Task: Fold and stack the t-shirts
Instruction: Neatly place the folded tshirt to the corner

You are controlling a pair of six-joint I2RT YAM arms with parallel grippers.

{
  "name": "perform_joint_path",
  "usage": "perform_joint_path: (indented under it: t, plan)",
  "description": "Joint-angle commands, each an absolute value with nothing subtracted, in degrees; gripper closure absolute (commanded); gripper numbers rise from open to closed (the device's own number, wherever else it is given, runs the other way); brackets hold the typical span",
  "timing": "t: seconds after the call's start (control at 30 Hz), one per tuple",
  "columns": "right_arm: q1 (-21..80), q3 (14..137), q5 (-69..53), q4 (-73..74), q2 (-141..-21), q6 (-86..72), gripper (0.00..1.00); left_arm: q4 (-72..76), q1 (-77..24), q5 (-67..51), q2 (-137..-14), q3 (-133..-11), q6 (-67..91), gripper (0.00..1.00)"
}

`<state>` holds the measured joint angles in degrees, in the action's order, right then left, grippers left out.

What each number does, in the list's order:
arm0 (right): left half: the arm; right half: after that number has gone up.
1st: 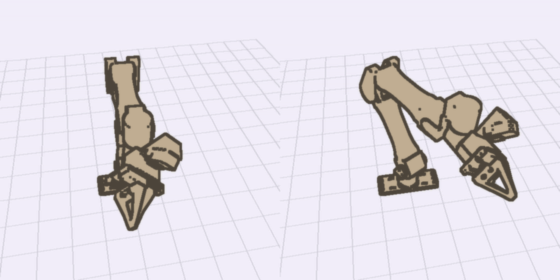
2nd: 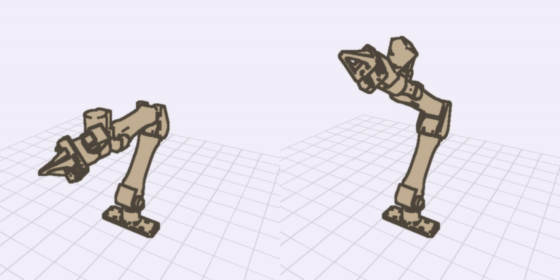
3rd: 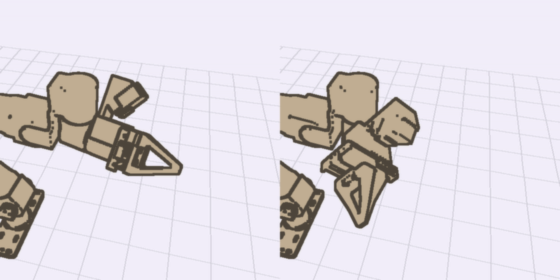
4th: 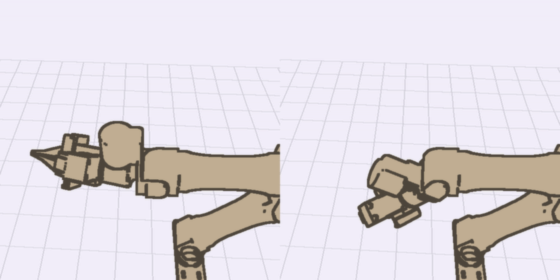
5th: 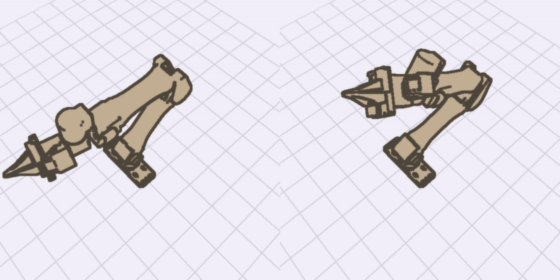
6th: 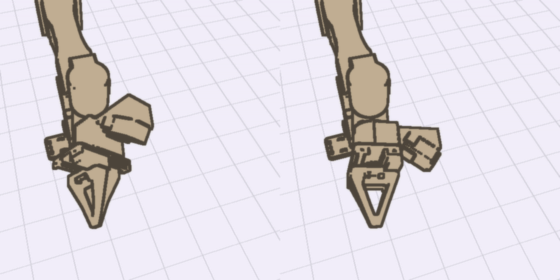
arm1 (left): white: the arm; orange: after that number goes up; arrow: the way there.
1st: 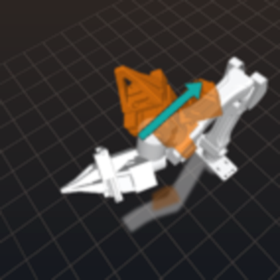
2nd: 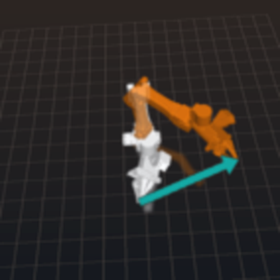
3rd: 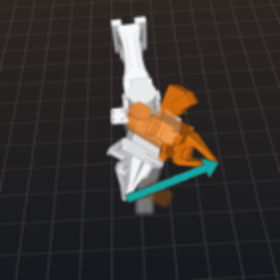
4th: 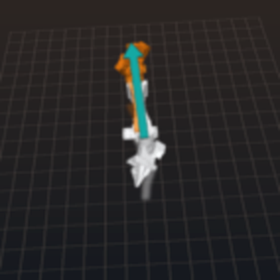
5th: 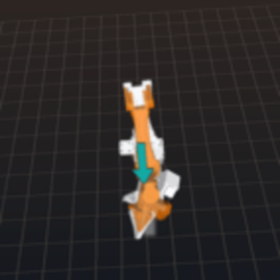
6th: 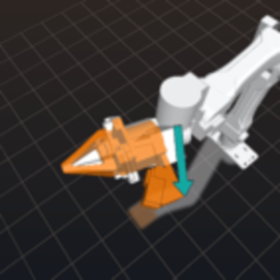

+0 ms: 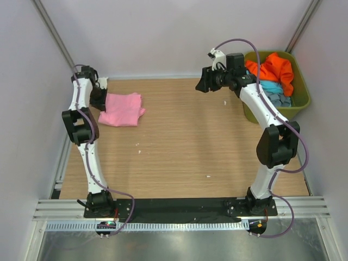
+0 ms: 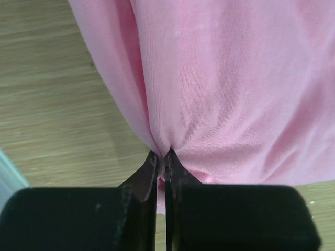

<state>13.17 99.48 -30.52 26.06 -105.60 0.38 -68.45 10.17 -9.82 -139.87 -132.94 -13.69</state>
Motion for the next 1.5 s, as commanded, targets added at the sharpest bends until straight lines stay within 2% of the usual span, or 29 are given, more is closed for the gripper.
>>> perform_joint_path:
  t: [0.0,0.33,0.57,1.0,1.47]
  plan:
    - [13.27,99.41,-28.48,27.16,-102.22,2.90,0.44,-68.91,10.72,-2.93,-139.92,-134.21,-15.82,1.00]
    - [13.36,100.55,-24.97,30.67,-101.60,4.66,0.44,-62.77,13.18,12.28,-144.05,-140.18,-18.81,1.00]
    - [13.36,99.50,-22.94,30.67,-101.08,5.45,0.44,-58.28,15.38,18.18,-148.79,-147.04,-19.77,1.00]
    - [13.27,100.19,-21.01,33.57,-101.25,6.68,0.44,-50.28,15.47,25.75,-155.21,-155.12,-20.66,1.00]
    - [13.89,104.76,-20.48,35.25,-103.36,5.01,0.44,-52.73,17.40,29.09,-155.92,-156.19,-17.14,1.00]
